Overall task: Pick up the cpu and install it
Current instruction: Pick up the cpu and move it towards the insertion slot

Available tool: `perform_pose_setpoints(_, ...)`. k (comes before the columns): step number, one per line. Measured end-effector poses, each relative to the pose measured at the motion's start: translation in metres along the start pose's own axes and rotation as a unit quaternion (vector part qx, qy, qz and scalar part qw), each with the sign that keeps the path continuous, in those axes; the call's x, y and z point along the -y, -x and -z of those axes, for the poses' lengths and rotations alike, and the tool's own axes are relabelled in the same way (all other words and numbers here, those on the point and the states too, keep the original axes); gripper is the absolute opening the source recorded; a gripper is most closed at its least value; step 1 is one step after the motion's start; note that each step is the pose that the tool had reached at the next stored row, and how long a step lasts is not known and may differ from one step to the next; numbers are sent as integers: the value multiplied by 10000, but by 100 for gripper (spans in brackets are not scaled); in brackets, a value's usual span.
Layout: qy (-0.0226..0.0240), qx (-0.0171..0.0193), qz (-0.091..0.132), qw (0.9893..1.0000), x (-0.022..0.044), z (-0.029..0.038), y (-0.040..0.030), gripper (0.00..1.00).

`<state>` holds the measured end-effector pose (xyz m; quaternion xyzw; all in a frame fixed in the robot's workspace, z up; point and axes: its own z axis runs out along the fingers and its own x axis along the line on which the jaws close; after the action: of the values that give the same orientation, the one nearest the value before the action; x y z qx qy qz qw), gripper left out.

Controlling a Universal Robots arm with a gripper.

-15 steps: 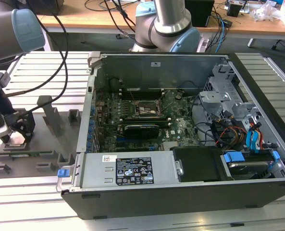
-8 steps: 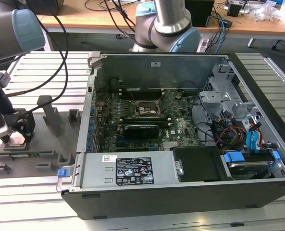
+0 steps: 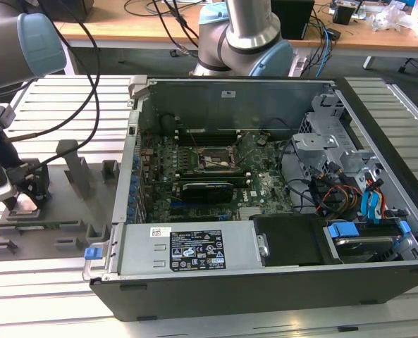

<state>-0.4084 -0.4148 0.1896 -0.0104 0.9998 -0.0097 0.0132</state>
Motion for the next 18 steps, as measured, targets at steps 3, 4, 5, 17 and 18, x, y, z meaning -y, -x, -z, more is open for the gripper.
perform_pose_setpoints(3,1,0,0,10000,0,0,0,55)
perform_pose_setpoints(4,1,0,0,10000,0,0,0,55)
perform_pose_setpoints(5,1,0,0,10000,0,0,0,55)
perform_pose_setpoints(17,2,1,0,10000,2,86,3,55)
perform_pose_setpoints(18,3,1,0,10000,2,104,3,55)
